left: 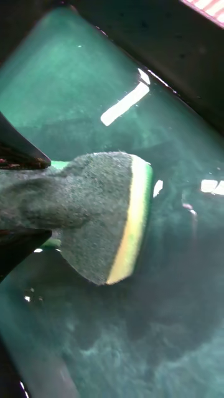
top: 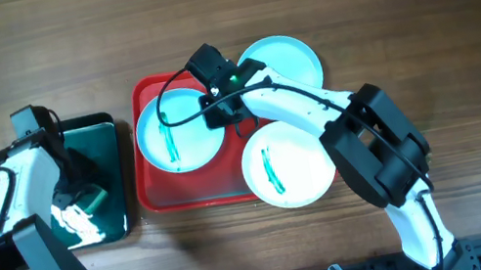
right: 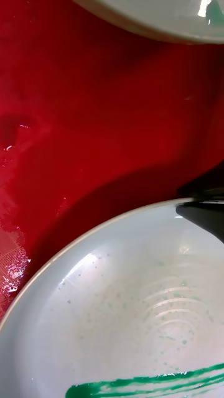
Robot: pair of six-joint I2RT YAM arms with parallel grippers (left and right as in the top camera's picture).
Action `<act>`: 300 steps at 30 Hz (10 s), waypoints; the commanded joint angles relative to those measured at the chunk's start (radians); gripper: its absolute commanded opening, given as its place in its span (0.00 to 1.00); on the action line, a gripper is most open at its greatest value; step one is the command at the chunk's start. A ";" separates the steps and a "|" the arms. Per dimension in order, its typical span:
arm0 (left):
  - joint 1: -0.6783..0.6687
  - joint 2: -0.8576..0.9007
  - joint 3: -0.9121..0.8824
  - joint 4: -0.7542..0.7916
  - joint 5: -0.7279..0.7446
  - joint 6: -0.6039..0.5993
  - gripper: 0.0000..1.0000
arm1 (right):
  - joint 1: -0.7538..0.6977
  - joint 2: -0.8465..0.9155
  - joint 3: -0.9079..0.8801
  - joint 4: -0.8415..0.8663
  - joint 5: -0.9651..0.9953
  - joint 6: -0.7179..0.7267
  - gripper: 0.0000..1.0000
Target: Clean dirty plates on tray and stack at the side
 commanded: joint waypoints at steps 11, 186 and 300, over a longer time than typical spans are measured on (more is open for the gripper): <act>0.008 0.014 -0.083 0.053 -0.009 -0.003 0.04 | 0.002 0.039 0.001 -0.013 0.036 -0.023 0.05; -0.070 0.110 0.733 -0.560 0.181 0.024 0.04 | 0.407 -0.281 0.028 -0.111 1.319 -0.127 0.04; -0.186 -0.150 0.296 -0.107 0.097 0.117 0.04 | -0.105 0.061 0.006 -0.037 -0.275 0.124 0.04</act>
